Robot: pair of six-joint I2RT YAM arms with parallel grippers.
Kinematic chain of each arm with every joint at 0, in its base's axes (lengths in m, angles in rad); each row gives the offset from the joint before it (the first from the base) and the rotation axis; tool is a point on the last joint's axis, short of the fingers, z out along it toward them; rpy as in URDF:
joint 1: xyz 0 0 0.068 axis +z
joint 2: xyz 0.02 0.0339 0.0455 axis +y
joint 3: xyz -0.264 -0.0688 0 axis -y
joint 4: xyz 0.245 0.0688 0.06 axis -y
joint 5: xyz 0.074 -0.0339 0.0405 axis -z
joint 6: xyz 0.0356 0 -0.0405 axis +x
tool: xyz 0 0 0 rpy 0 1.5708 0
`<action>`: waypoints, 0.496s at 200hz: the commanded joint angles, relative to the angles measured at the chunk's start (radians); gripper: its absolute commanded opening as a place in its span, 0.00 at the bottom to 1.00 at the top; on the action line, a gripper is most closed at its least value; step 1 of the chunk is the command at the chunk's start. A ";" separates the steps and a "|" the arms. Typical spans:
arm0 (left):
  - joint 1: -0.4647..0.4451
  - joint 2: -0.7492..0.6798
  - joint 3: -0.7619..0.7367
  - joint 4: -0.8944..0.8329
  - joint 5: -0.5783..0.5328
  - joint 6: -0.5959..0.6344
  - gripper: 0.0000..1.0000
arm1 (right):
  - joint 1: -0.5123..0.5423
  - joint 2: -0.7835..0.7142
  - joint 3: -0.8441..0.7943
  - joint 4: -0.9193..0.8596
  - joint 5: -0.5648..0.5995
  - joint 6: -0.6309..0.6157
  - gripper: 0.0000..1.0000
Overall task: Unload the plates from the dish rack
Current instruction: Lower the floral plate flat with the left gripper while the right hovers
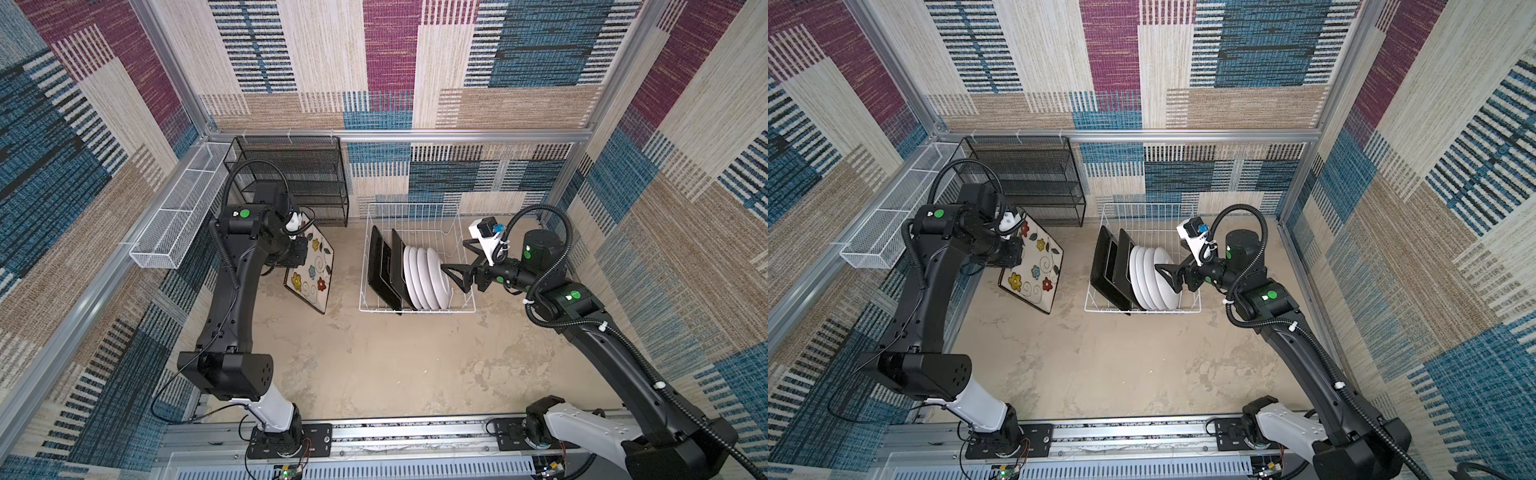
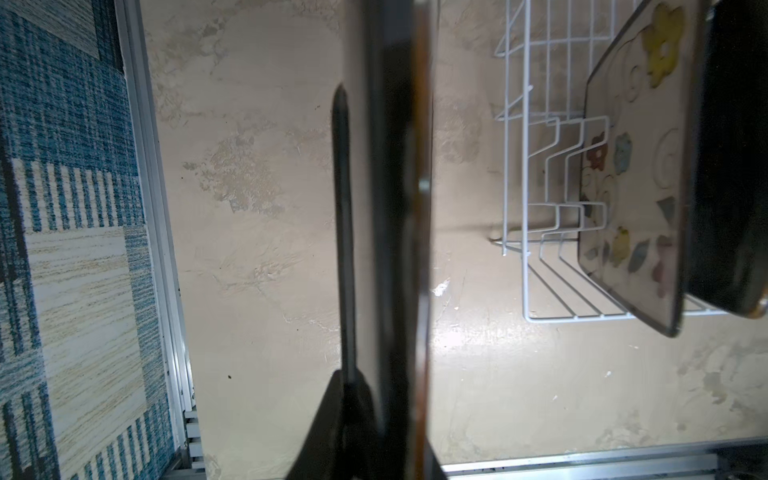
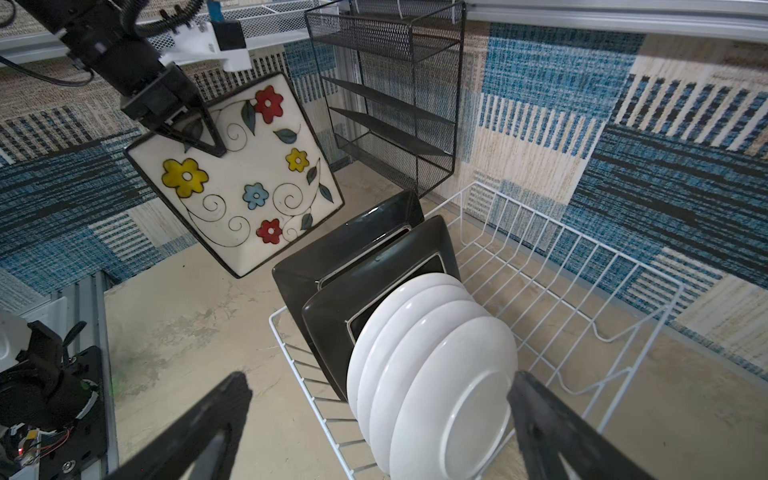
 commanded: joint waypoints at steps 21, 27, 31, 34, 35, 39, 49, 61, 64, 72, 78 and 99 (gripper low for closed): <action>0.039 0.023 -0.102 0.198 0.102 0.037 0.00 | 0.028 0.016 -0.004 0.040 -0.010 0.040 0.99; 0.053 0.031 -0.116 0.217 0.127 0.034 0.00 | 0.030 0.018 -0.003 0.036 -0.007 0.040 0.99; 0.061 0.035 -0.126 0.226 0.150 0.033 0.00 | 0.032 0.019 -0.003 0.035 -0.006 0.038 0.99; 0.067 0.040 -0.133 0.234 0.162 0.032 0.00 | 0.032 0.019 -0.003 0.034 -0.004 0.038 0.99; 0.069 0.041 -0.135 0.237 0.168 0.032 0.00 | 0.032 0.019 -0.003 0.034 -0.003 0.037 0.99; 0.076 0.047 -0.145 0.246 0.187 0.033 0.00 | 0.033 0.020 -0.004 0.034 0.000 0.036 0.99; 0.093 0.061 -0.161 0.261 0.232 0.038 0.00 | 0.033 0.021 -0.005 0.035 0.005 0.033 0.99; 0.110 0.080 -0.184 0.282 0.280 0.047 0.00 | 0.033 0.025 -0.002 0.034 0.008 0.032 0.99; 0.115 0.084 -0.190 0.288 0.287 0.047 0.00 | 0.033 0.026 0.000 0.033 0.009 0.031 0.99; 0.129 0.096 -0.200 0.301 0.314 0.048 0.00 | 0.033 0.031 0.002 0.033 0.012 0.032 0.99; 0.139 0.105 -0.206 0.309 0.336 0.050 0.00 | 0.033 0.035 0.003 0.034 0.013 0.032 0.99; 0.171 0.149 -0.212 0.322 0.421 0.090 0.00 | 0.034 0.058 0.013 0.021 0.030 0.036 0.99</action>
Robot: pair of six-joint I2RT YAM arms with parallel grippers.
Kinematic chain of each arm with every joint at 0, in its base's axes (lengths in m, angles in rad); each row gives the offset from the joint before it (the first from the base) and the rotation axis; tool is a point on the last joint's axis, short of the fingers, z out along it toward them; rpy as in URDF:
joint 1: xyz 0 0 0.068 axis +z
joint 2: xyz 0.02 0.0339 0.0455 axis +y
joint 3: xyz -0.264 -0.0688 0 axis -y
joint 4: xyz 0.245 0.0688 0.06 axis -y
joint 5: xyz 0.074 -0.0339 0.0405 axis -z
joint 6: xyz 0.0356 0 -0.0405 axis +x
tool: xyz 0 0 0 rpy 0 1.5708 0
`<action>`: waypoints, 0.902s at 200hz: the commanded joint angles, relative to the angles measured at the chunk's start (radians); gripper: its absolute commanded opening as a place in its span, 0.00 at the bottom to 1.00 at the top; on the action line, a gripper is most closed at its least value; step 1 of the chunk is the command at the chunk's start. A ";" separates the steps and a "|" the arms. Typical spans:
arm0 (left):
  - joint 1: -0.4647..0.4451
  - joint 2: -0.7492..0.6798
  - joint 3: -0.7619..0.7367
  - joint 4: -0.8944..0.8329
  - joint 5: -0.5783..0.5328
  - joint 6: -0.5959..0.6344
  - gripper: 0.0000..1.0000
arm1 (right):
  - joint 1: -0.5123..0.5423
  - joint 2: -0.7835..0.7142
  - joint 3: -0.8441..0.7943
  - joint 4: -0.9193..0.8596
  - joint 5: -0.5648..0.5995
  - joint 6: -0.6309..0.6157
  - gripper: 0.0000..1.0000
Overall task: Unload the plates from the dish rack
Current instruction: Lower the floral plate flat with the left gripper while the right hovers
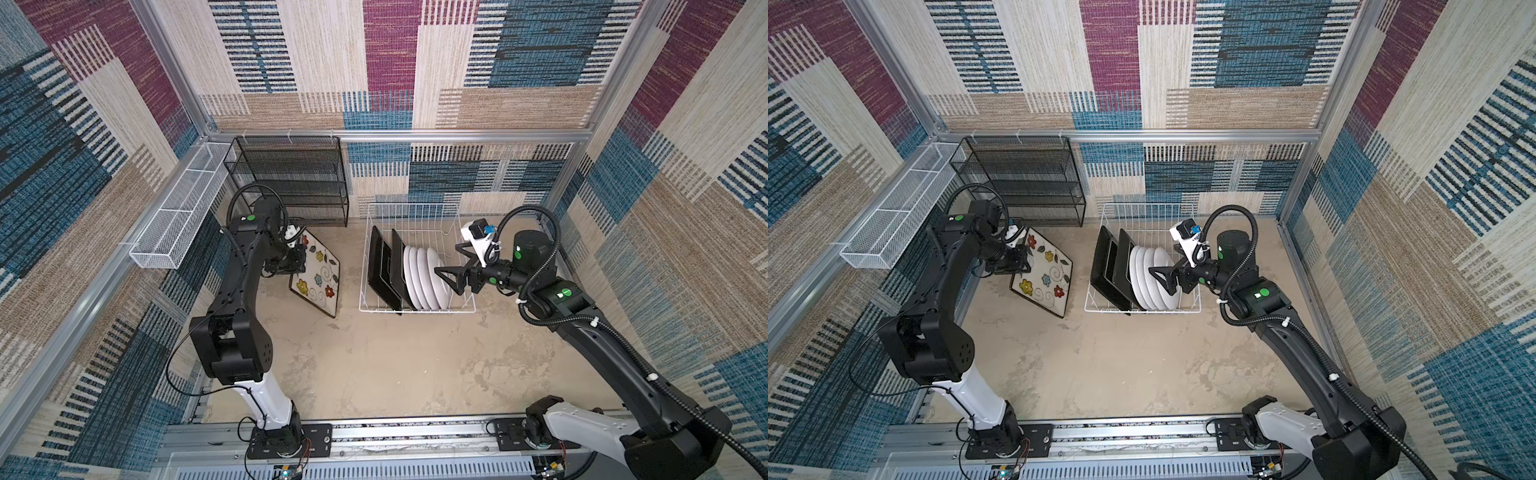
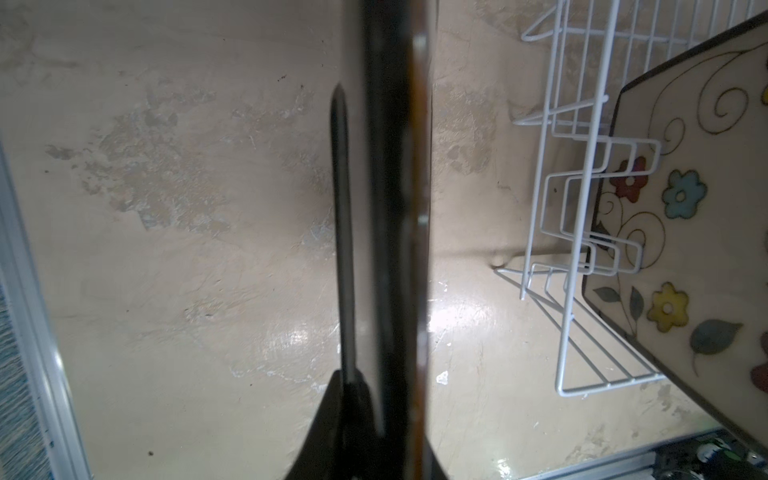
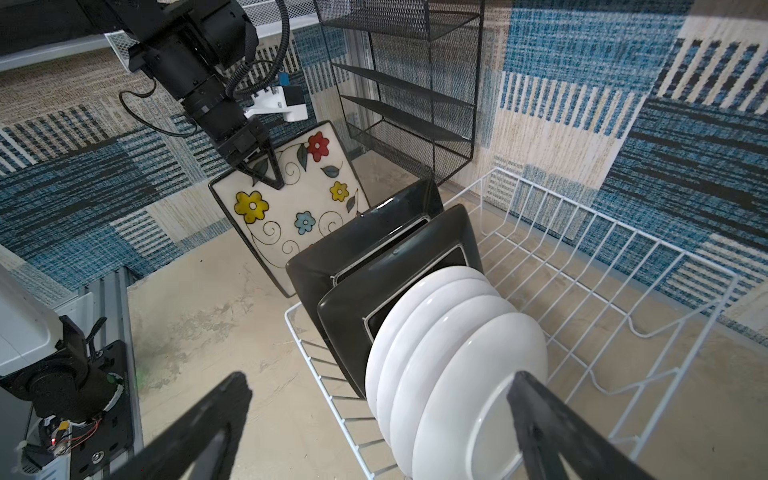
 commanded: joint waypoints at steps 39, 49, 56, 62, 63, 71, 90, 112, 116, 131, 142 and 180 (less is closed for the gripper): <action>0.067 0.087 -0.009 0.099 0.245 0.126 0.00 | 0.003 0.041 0.025 0.011 0.026 0.001 0.99; 0.079 0.103 -0.012 0.098 0.281 0.144 0.00 | 0.004 0.046 0.027 0.011 0.027 0.002 0.99; 0.087 0.112 -0.014 0.099 0.293 0.156 0.00 | 0.004 0.052 0.027 0.013 0.028 0.000 0.99; 0.094 0.123 -0.014 0.094 0.301 0.164 0.00 | 0.004 0.058 0.028 0.013 0.029 0.001 0.99; 0.095 0.125 -0.014 0.094 0.302 0.166 0.00 | 0.004 0.058 0.029 0.013 0.029 0.000 0.99; 0.103 0.141 -0.008 0.084 0.310 0.179 0.00 | 0.006 0.069 0.033 0.012 0.028 0.002 0.99; 0.122 0.178 -0.003 0.074 0.310 0.190 0.00 | 0.006 0.087 0.057 0.008 0.012 0.020 0.99; 0.137 0.217 -0.003 0.073 0.302 0.181 0.00 | 0.006 0.095 0.074 0.023 -0.012 0.045 0.99; 0.138 0.223 -0.003 0.073 0.293 0.181 0.00 | 0.006 0.096 0.074 0.026 -0.012 0.048 0.99; 0.142 0.239 -0.002 0.074 0.283 0.190 0.00 | 0.009 0.087 0.063 0.043 -0.010 0.058 0.99; 0.152 0.253 0.005 0.074 0.288 0.196 0.00 | 0.012 0.084 0.055 0.048 -0.006 0.058 0.99; 0.189 0.311 0.027 0.073 0.273 0.210 0.00 | 0.023 0.085 0.047 0.048 0.006 0.072 0.99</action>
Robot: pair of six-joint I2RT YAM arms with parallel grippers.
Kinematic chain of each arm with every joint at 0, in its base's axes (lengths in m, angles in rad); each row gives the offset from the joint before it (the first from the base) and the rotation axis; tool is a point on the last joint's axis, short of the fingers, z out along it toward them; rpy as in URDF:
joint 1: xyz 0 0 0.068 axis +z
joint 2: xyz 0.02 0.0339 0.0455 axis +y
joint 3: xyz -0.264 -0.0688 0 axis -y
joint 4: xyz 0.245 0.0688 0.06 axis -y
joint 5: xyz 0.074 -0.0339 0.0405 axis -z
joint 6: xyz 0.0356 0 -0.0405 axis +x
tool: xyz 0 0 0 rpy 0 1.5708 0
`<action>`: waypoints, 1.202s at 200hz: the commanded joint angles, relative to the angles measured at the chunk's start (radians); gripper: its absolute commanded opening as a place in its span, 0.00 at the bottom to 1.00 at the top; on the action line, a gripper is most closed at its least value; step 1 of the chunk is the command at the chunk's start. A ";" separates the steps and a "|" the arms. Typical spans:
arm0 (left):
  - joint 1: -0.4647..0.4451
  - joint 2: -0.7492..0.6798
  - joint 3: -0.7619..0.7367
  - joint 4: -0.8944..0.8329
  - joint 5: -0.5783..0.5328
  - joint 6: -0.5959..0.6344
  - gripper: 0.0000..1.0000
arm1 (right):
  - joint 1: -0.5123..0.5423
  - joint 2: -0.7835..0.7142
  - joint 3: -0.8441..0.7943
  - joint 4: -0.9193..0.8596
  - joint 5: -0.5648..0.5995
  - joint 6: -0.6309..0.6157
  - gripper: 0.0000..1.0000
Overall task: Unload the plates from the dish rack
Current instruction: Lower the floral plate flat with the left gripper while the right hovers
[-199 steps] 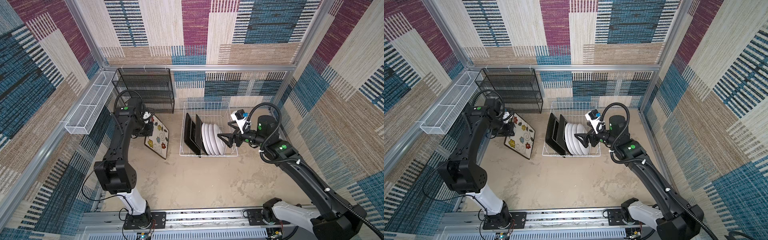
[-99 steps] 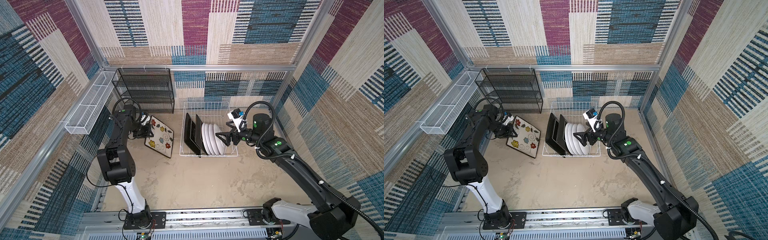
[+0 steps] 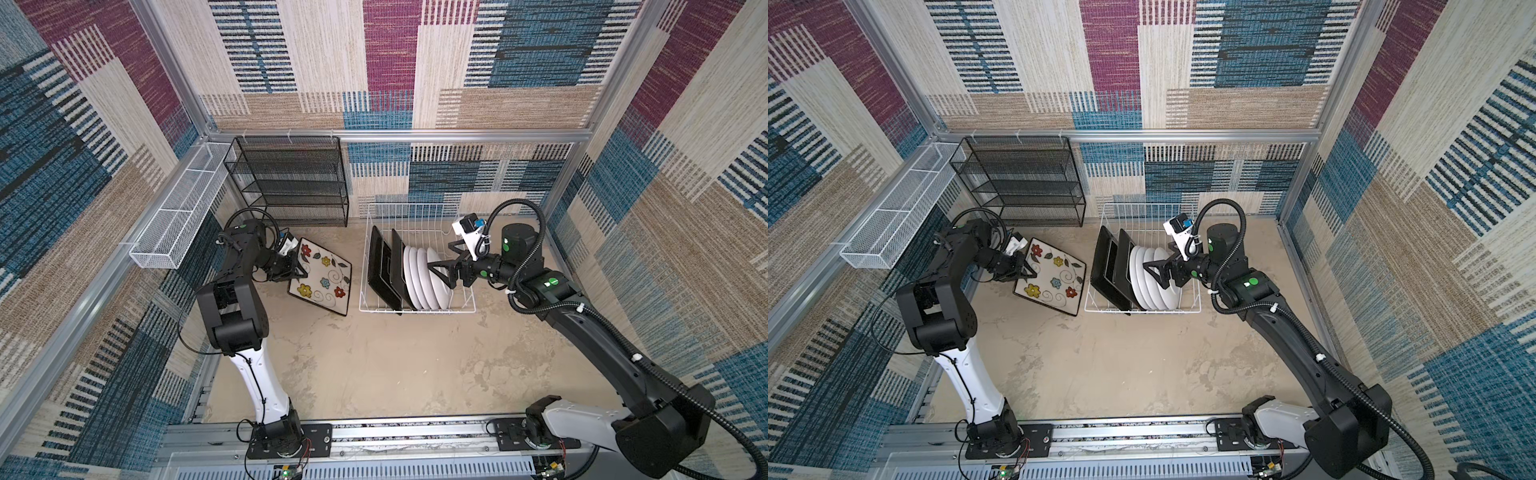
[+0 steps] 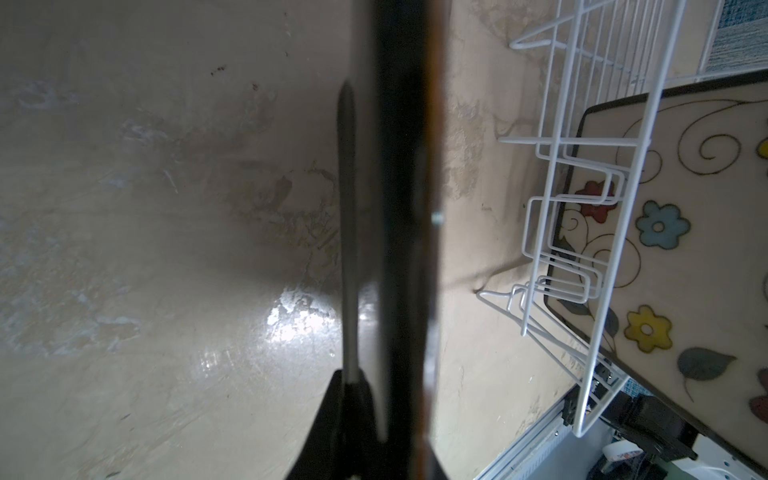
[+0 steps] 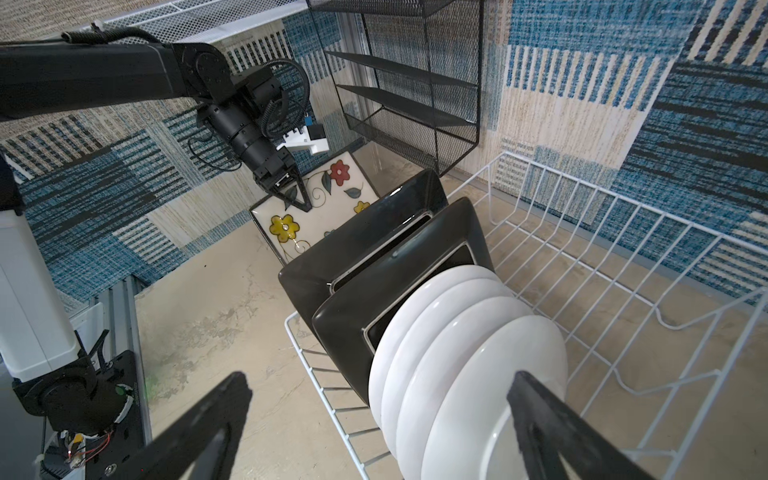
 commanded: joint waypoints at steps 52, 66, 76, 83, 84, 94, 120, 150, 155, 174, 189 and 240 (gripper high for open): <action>0.055 0.111 0.048 0.012 -0.063 0.056 0.00 | 0.011 0.036 0.044 0.020 0.017 0.008 0.99; 0.055 0.133 0.063 0.011 -0.068 0.056 0.07 | 0.013 0.047 0.050 0.023 0.023 0.010 0.99; 0.057 0.152 0.074 0.006 -0.068 0.059 0.10 | 0.015 0.060 0.060 0.018 0.022 0.014 0.99; 0.060 0.165 0.086 -0.001 -0.073 0.064 0.12 | 0.018 0.069 0.073 0.007 0.022 0.016 0.99; 0.060 0.168 0.088 -0.002 -0.075 0.064 0.12 | 0.019 0.070 0.074 0.005 0.022 0.017 0.99; 0.064 0.190 0.102 -0.009 -0.085 0.064 0.14 | 0.021 0.082 0.090 -0.011 0.024 0.017 0.99; 0.078 0.238 0.125 -0.023 -0.105 0.067 0.16 | 0.030 0.087 0.088 -0.014 0.046 0.019 0.99; 0.083 0.270 0.138 -0.024 -0.107 0.070 0.18 | 0.031 0.089 0.077 0.000 0.051 0.025 0.99; 0.083 0.274 0.142 -0.024 -0.109 0.070 0.19 | 0.031 0.091 0.077 0.000 0.051 0.026 0.99; 0.084 0.292 0.155 -0.031 -0.124 0.074 0.21 | 0.032 0.099 0.080 -0.001 0.053 0.028 0.99; 0.090 0.304 0.165 -0.037 -0.125 0.077 0.25 | 0.032 0.100 0.078 0.003 0.055 0.032 0.99; 0.109 0.337 0.189 -0.039 -0.149 0.069 0.31 | 0.032 0.113 0.086 0.000 0.068 0.031 0.99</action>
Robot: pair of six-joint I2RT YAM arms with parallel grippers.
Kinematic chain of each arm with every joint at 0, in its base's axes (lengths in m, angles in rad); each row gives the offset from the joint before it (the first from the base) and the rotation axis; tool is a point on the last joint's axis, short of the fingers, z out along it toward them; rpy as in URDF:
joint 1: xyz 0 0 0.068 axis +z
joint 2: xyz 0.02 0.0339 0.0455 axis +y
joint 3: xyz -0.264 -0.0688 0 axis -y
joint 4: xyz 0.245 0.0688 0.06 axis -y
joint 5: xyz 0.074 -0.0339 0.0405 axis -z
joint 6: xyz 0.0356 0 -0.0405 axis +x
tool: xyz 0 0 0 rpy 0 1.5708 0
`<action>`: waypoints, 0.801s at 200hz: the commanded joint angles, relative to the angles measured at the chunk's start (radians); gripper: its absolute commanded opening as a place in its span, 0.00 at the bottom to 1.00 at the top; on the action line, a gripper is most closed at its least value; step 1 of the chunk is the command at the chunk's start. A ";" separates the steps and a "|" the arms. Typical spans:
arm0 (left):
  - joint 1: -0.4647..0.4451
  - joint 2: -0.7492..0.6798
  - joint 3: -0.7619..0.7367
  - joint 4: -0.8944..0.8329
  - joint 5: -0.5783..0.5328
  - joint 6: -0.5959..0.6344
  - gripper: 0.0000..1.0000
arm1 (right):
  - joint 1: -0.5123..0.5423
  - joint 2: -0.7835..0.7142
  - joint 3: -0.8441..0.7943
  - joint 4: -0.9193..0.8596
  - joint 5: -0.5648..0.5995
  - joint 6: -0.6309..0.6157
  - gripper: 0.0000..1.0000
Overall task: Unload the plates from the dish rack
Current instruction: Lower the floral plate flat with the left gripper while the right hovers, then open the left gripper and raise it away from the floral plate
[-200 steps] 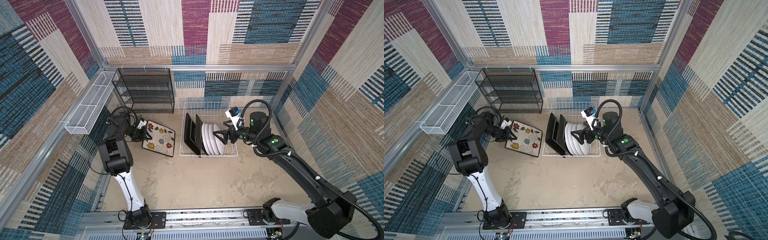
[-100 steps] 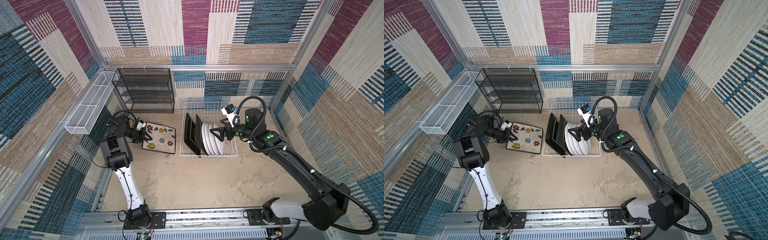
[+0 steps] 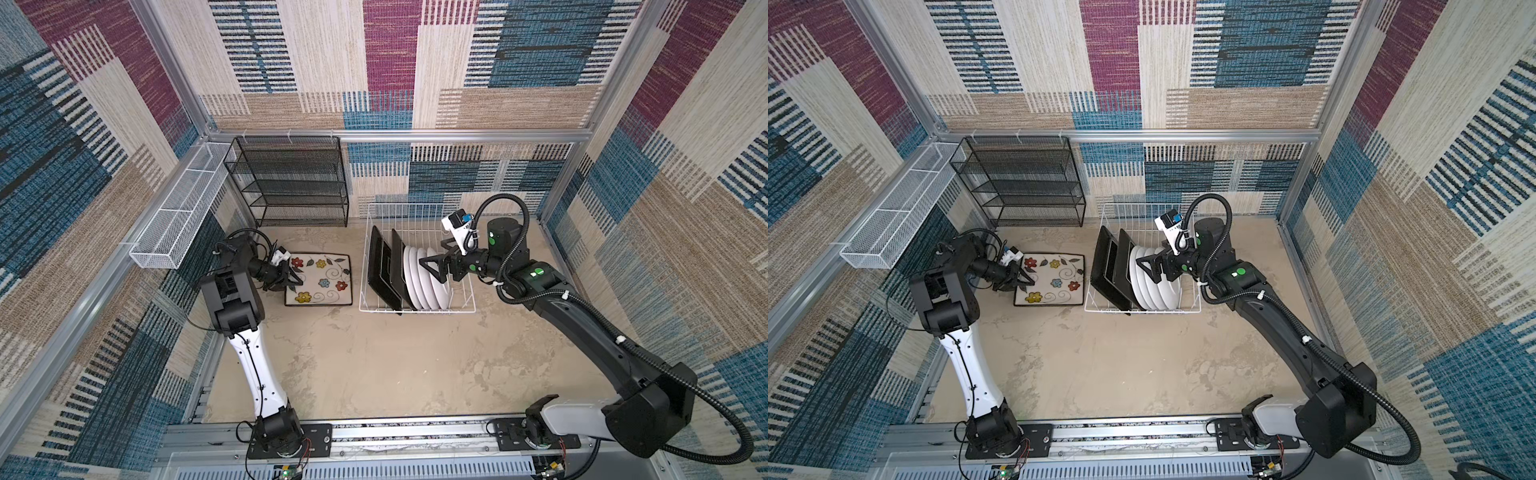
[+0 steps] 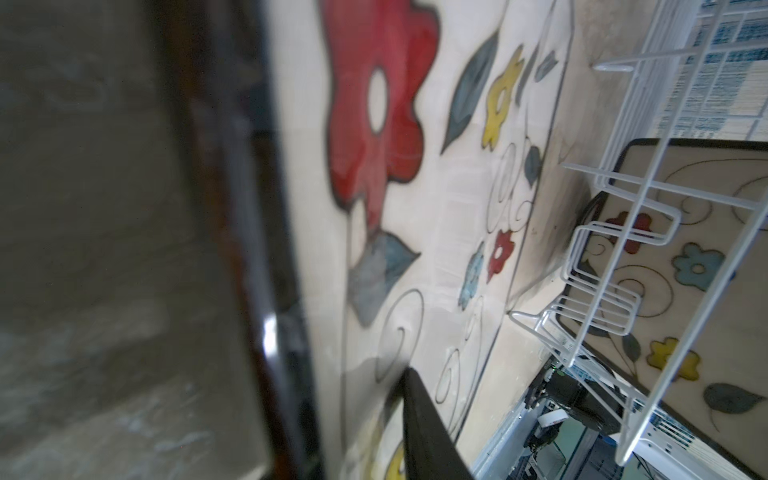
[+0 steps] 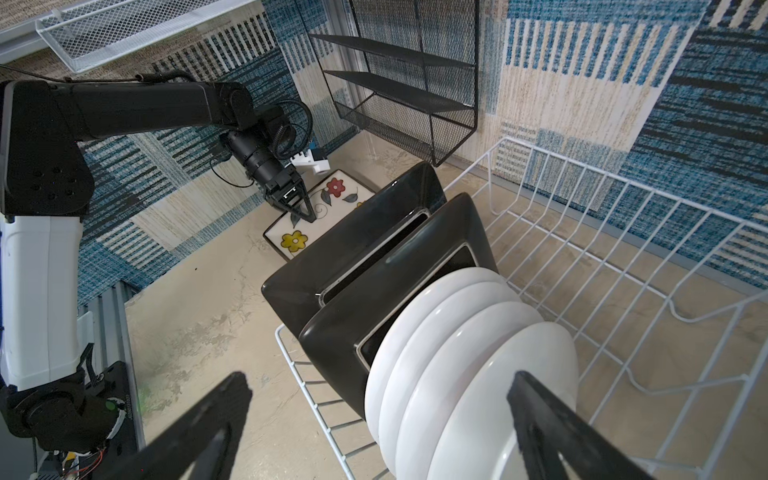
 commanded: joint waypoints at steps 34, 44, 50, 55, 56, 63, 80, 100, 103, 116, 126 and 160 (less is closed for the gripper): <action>0.013 0.053 0.041 0.036 -0.237 -0.012 0.32 | 0.002 -0.001 0.002 0.026 0.039 0.013 0.99; 0.014 0.063 0.048 0.035 -0.241 -0.015 0.33 | 0.002 0.001 0.003 0.026 0.039 0.015 0.99; 0.013 0.069 0.054 0.035 -0.244 -0.019 0.33 | 0.002 0.003 0.007 0.023 0.038 0.016 0.99; 0.013 0.072 0.058 0.034 -0.247 -0.022 0.33 | 0.002 0.005 0.009 0.021 0.038 0.017 0.99; 0.014 0.071 0.059 0.035 -0.248 -0.022 0.33 | 0.002 0.006 0.009 0.019 0.038 0.017 0.99; 0.013 0.072 0.061 0.034 -0.250 -0.026 0.35 | 0.004 0.007 0.013 0.015 0.038 0.017 0.99; 0.013 0.057 0.057 0.035 -0.252 -0.036 0.42 | 0.005 0.005 0.013 0.014 0.045 0.023 0.99; 0.012 0.015 0.046 0.036 -0.268 -0.053 0.50 | 0.007 -0.007 0.000 0.021 0.062 0.037 0.99; 0.012 0.007 0.044 0.036 -0.269 -0.057 0.51 | 0.008 -0.009 -0.002 0.024 0.064 0.040 0.99; 0.012 -0.033 0.032 0.038 -0.264 -0.062 0.57 | 0.008 -0.019 -0.015 0.026 0.078 0.049 0.99; 0.011 -0.065 0.018 0.044 -0.264 -0.072 0.60 | 0.008 -0.027 -0.022 0.023 0.094 0.059 0.99; 0.002 -0.234 -0.087 0.137 -0.220 -0.124 0.69 | 0.009 -0.070 -0.050 0.023 0.146 0.071 0.99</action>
